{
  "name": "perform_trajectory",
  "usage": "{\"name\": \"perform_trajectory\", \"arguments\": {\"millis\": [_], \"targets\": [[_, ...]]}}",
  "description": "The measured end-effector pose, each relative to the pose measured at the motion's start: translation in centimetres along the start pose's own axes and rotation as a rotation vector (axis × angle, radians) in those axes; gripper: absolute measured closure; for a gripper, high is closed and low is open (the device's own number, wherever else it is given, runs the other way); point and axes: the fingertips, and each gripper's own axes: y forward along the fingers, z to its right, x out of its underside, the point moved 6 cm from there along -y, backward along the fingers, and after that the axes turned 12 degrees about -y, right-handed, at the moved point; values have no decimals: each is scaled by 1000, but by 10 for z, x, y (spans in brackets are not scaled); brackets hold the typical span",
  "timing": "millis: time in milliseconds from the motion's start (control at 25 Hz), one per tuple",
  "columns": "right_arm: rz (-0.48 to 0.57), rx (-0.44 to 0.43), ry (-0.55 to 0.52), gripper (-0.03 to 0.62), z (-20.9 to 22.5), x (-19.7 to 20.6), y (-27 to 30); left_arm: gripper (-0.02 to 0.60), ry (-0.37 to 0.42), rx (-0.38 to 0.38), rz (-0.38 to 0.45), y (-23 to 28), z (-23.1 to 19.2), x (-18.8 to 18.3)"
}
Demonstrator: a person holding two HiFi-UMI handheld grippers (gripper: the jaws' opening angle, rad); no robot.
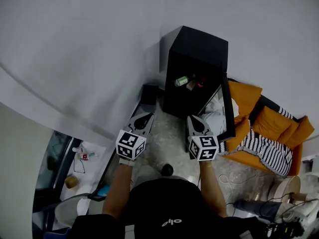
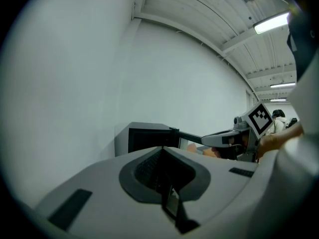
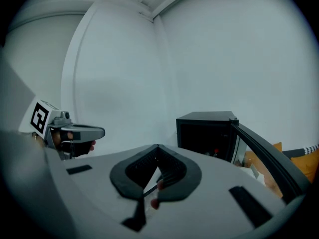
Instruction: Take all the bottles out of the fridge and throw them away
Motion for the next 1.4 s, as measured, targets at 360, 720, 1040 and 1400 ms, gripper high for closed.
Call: {"name": "perform_trajectory", "arguments": {"millis": [360, 720, 1040, 1400], "targets": [[-50, 31, 21, 592, 12, -5, 44, 583, -23, 73, -51, 55, -39, -8], [-80, 157, 66, 592, 29, -20, 108, 583, 0, 201, -111, 119, -107, -35], [-98, 263, 105, 592, 36, -28, 142, 583, 37, 313, -148, 156, -139, -44], [-113, 341, 131, 592, 40, -28, 163, 583, 55, 399, -174, 188, -157, -44]]}}
